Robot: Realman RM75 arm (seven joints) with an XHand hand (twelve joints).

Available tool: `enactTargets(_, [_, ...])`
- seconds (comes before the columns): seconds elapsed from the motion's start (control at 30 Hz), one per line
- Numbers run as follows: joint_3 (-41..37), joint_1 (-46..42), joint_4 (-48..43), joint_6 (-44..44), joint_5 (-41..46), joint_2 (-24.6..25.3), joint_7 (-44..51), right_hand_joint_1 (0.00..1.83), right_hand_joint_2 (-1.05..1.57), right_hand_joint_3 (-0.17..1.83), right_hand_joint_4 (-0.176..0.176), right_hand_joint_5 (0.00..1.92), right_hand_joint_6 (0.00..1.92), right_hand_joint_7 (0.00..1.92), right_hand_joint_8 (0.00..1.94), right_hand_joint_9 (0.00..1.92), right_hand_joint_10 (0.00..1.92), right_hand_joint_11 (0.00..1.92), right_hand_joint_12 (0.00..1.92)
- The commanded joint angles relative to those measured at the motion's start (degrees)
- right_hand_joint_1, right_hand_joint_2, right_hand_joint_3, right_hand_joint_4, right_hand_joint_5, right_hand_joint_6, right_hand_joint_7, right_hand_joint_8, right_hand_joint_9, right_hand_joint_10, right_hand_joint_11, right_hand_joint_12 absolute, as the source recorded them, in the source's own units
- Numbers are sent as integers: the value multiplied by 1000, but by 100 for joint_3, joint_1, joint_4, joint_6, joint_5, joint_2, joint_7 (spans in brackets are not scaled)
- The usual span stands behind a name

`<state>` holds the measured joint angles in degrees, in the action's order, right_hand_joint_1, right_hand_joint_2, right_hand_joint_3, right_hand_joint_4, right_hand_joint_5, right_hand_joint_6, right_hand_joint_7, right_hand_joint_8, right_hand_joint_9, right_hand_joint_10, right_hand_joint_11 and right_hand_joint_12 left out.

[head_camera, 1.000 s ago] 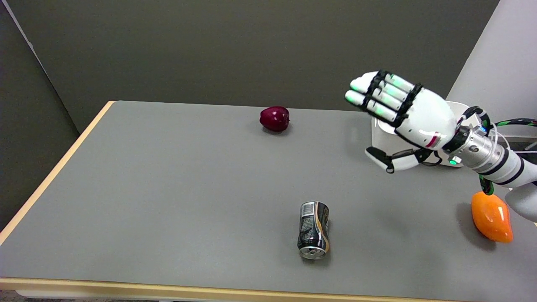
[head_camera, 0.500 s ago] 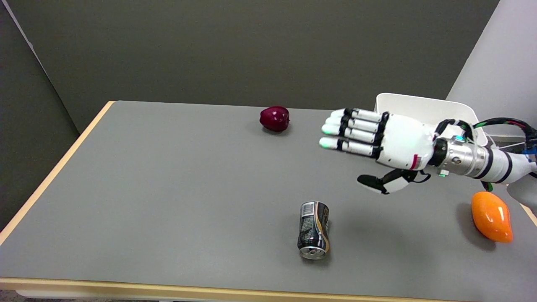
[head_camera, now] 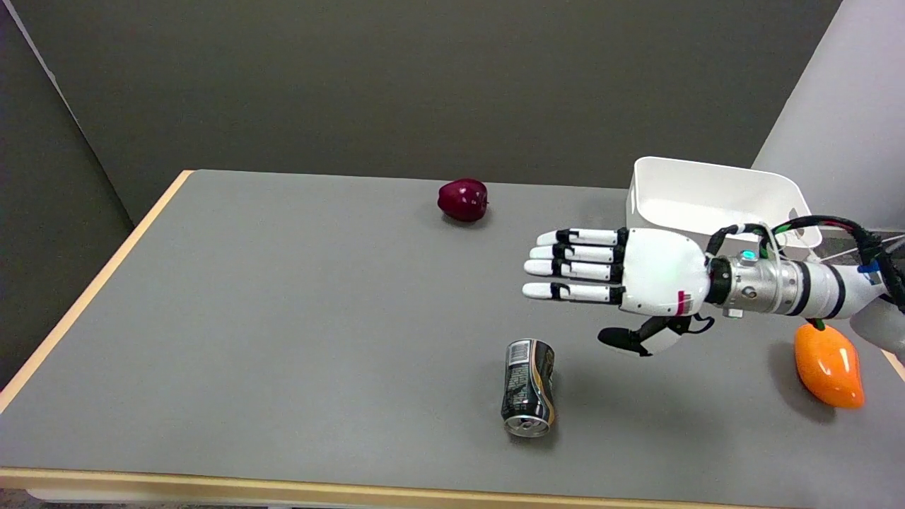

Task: Pick up the black can.

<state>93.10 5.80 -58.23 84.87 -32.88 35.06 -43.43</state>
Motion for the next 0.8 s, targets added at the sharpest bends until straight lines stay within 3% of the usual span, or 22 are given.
enactTargets(0.03, [209,-201,-89,-350,-263,283,-10,741,575,925,26,-1,-1,-1,2,4,377,-1,608])
enactTargets(0.8, [227,-372,-298,-310,-369,898,54,751,586,955,11,-1,-1,-1,46,1,437,-1,653])
